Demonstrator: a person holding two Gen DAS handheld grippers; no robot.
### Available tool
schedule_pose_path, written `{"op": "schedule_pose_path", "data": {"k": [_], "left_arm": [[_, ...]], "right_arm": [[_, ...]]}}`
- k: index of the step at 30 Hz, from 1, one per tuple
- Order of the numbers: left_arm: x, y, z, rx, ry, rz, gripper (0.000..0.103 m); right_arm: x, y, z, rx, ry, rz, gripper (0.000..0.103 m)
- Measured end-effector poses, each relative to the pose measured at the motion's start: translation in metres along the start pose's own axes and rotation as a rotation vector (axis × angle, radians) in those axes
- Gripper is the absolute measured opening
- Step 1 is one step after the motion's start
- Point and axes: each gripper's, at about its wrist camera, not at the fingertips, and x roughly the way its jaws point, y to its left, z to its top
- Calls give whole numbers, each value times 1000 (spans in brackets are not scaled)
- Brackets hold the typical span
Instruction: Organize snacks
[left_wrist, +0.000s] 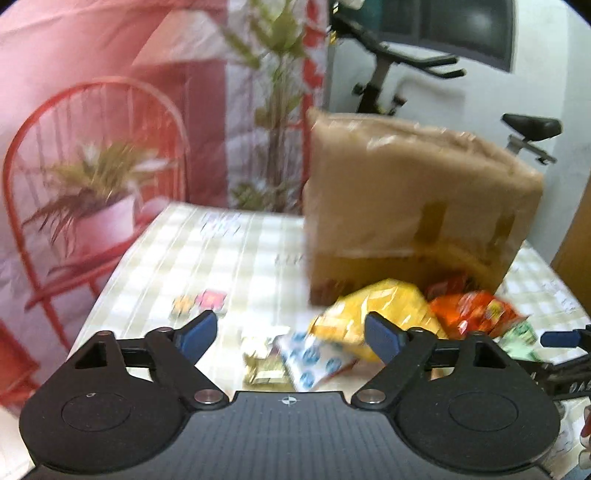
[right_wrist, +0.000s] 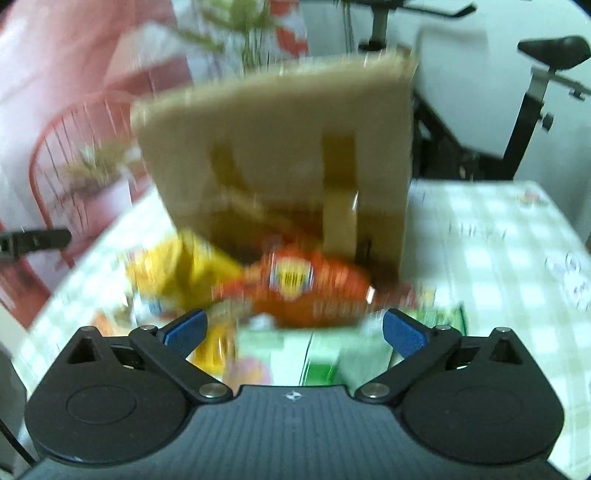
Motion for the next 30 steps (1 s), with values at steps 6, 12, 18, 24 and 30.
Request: {"op": "schedule_pose_path", "data": {"k": [6, 12, 18, 24, 30], "left_arm": [[16, 24, -38, -174, 145, -21, 84], [39, 28, -47, -283, 226, 21, 84], [64, 29, -44, -409, 268, 118, 83], [82, 1, -47, -245, 258, 252, 79], [63, -12, -53, -143, 240, 194, 59]], "right_arm": [[26, 10, -30, -52, 95, -72, 103], [30, -4, -35, 5, 93, -45, 98], [25, -7, -36, -5, 70, -11, 90], [24, -10, -38, -2, 58, 2, 89], [23, -11, -39, 2, 50, 10, 89]]}}
